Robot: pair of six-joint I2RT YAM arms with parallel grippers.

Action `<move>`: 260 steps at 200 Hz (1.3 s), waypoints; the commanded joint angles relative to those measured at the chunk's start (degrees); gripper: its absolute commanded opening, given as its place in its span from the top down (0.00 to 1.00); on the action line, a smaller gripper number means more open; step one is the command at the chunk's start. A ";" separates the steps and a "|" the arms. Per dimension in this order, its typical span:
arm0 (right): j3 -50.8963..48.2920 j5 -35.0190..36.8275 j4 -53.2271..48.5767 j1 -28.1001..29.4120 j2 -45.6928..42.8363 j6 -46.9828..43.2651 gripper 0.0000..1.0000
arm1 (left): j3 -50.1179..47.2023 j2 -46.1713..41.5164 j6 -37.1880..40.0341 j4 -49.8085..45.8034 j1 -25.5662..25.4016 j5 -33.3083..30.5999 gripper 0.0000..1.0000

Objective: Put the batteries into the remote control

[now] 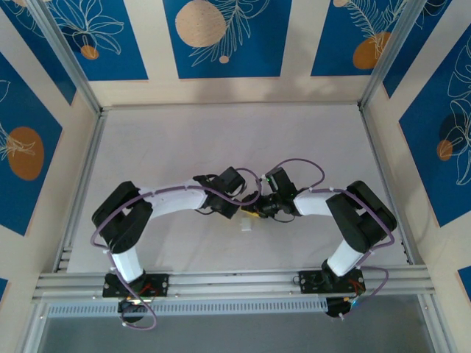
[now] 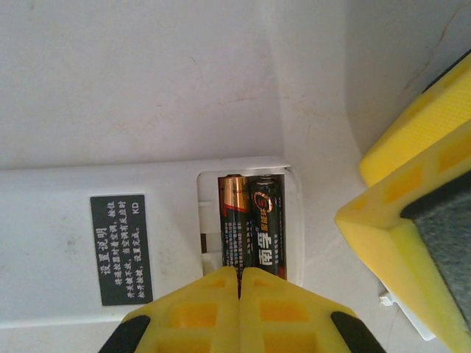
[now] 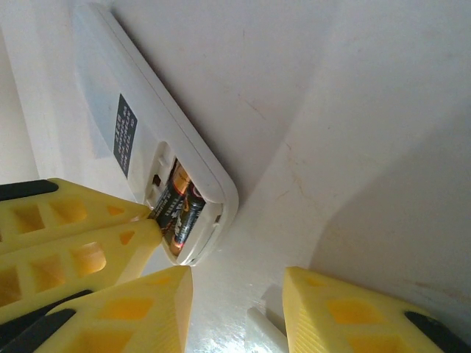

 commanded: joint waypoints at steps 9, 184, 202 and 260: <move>0.29 -0.24 0.09 0.53 0.94 0.16 0.61 | 0.09 -2.59 -0.56 -1.06 -0.61 -1.90 0.95; 0.35 0.13 -0.67 0.38 0.75 0.10 0.61 | -5.25 -2.70 -3.01 9.26 -0.62 -2.45 0.94; 0.37 -0.05 -0.39 0.33 1.00 0.31 0.61 | -4.94 -2.70 -3.26 9.22 -0.61 -2.36 0.94; 0.75 0.71 -0.37 -0.44 -0.01 -0.44 0.61 | -5.00 -4.63 -5.51 8.58 -0.61 -2.75 0.94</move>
